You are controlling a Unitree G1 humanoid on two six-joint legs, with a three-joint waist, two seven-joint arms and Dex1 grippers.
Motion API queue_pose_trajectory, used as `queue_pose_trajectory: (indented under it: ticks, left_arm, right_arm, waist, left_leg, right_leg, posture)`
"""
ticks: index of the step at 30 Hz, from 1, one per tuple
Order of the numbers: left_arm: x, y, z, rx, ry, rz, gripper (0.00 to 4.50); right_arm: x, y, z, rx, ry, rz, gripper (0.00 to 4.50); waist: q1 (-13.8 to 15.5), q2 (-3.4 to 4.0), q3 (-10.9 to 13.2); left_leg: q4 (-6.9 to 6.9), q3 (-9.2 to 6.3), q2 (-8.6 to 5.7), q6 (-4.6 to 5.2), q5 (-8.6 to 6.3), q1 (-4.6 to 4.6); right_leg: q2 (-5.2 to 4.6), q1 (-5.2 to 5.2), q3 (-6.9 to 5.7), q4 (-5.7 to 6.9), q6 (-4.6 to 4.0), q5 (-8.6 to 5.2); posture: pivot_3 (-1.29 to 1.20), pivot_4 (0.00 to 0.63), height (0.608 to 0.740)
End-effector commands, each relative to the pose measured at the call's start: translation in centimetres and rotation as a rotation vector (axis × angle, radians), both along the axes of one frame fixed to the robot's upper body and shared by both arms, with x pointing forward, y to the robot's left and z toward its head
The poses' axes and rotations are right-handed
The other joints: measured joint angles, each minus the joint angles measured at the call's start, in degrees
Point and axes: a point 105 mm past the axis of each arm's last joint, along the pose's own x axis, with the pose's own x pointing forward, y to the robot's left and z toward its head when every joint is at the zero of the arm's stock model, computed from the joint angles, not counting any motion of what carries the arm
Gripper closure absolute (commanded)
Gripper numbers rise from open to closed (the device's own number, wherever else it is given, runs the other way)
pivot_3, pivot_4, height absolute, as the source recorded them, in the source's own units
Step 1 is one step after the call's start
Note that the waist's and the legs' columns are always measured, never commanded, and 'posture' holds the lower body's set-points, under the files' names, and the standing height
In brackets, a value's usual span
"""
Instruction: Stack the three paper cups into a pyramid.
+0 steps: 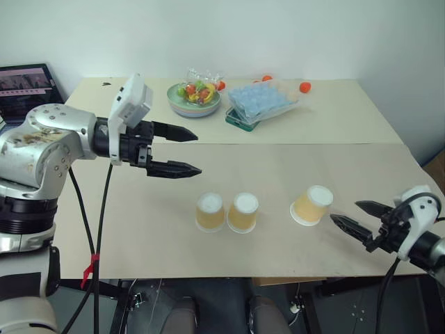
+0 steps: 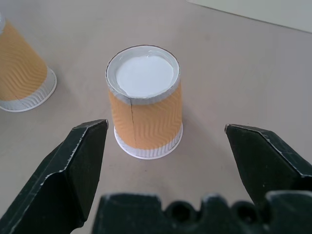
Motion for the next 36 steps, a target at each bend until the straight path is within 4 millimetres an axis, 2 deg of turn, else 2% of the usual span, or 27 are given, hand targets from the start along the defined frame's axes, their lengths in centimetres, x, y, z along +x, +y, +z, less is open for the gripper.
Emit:
queue_pose_trajectory:
  ticks: [1, 10, 25, 36]
  left_arm:
    - [-0.8, -0.1, 1.5, 0.003, -0.05, -0.016, 0.08]
    - [-1.0, -0.1, 1.7, -0.009, -0.049, 0.002, 0.08]
    - [-1.0, -0.1, 1.5, -0.007, -0.056, 0.025, 0.08]
    - [-0.7, -0.4, 1.4, -0.012, -0.058, 0.025, 0.08]
  right_arm:
    - [0.4, 0.2, 0.5, -0.017, -0.043, 0.005, 0.0]
    - [2.1, 0.6, 0.9, -0.03, -0.067, 0.026, 0.0]
    - [3.3, 2.2, 1.3, -0.019, -0.083, 0.084, 0.0]
    - [4.5, 5.6, 0.8, 0.047, -0.103, 0.134, 0.0]
  waist:
    - [0.1, 0.0, 0.0]
    - [0.1, 0.0, 0.0]
    - [0.1, 0.01, 0.0]
    - [0.2, 0.01, 0.0]
  left_leg:
    - [0.0, 0.0, 0.0, 0.0, 0.0, 0.0]
    - [0.0, 0.0, 0.0, 0.0, 0.0, 0.01]
    - [0.02, 0.0, 0.0, 0.0, 0.0, 0.0]
    - [0.01, 0.0, 0.0, 0.0, 0.0, -0.01]
  right_leg:
    - [0.0, 0.0, -0.01, 0.0, 0.0, 0.0]
    - [0.01, 0.0, 0.0, 0.02, 0.0, 0.0]
    - [0.0, -0.01, 0.0, 0.02, -0.01, 0.0]
    - [0.0, -0.02, 0.0, 0.02, -0.01, 0.01]
  posture:
    - [0.0, 0.15, 0.74]
    - [0.0, 0.15, 0.74]
    - [0.0, 0.15, 0.74]
    - [0.0, 0.15, 0.74]
